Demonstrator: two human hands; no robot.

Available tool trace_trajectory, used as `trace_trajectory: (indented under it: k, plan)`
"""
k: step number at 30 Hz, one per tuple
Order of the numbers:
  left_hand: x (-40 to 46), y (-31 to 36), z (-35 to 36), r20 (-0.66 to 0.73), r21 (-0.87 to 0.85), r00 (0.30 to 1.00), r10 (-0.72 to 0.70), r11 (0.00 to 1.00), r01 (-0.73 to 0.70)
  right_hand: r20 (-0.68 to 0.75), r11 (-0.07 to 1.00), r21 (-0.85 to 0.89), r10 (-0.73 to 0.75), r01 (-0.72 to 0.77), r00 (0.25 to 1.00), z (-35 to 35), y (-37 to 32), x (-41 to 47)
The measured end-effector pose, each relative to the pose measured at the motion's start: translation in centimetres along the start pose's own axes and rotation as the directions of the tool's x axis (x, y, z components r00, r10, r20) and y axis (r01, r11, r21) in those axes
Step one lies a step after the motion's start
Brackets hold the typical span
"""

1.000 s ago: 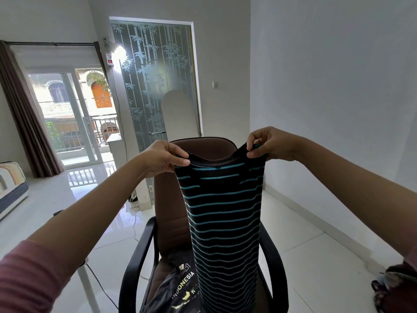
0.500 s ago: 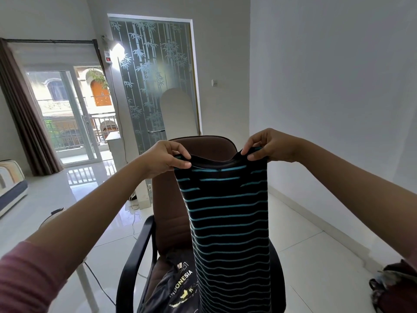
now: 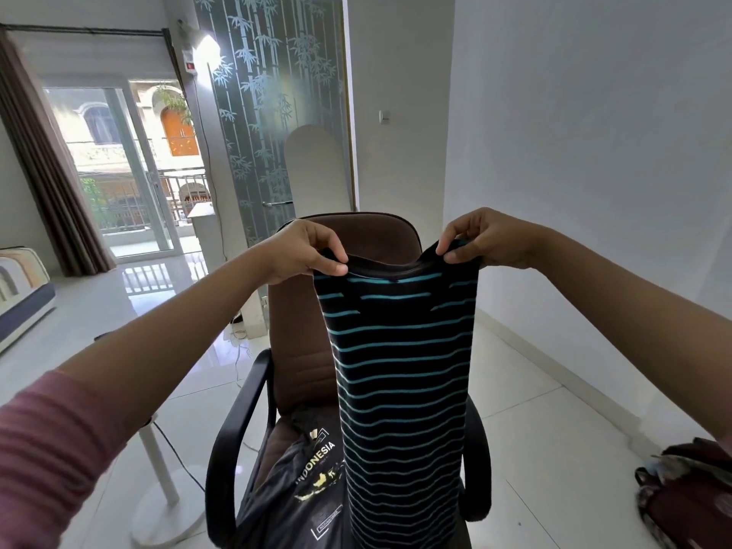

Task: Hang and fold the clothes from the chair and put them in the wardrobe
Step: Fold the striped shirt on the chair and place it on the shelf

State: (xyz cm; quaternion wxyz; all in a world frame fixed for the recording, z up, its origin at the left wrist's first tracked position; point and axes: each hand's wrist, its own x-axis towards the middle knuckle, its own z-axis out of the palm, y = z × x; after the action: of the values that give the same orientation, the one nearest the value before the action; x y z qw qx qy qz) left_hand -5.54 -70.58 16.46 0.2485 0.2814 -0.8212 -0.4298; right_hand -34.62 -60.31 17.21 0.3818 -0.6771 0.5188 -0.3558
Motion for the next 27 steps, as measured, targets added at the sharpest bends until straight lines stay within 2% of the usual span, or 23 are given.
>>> trace_trajectory:
  k: [7, 11, 15, 27]
  plan:
    - [0.1, -0.9, 0.2, -0.034, 0.042, 0.997, 0.073, 0.997, -0.071, -0.016, 1.000, -0.015, -0.010, 0.010, 1.000, -0.2, 1.1, 0.6]
    - [0.2, -0.9, -0.1, 0.038, -0.065, 0.999, 0.006, 0.998, -0.004, 0.038, 0.999, 0.031, 0.007, -0.008, 0.999, -0.1, 1.1, 0.8]
    - [0.4, -0.4, -0.6, 0.109, -0.077, 0.994, -0.028, 0.996, 0.036, 0.092, 1.000, 0.010, 0.020, -0.021, 0.996, 0.1, 0.4, 1.0]
    - [0.6, -1.0, -1.2, 0.083, -0.254, 0.996, 0.033, 0.967, -0.011, 0.035, 0.995, 0.095, -0.018, 0.015, 0.999, -0.3, 0.0, 1.4]
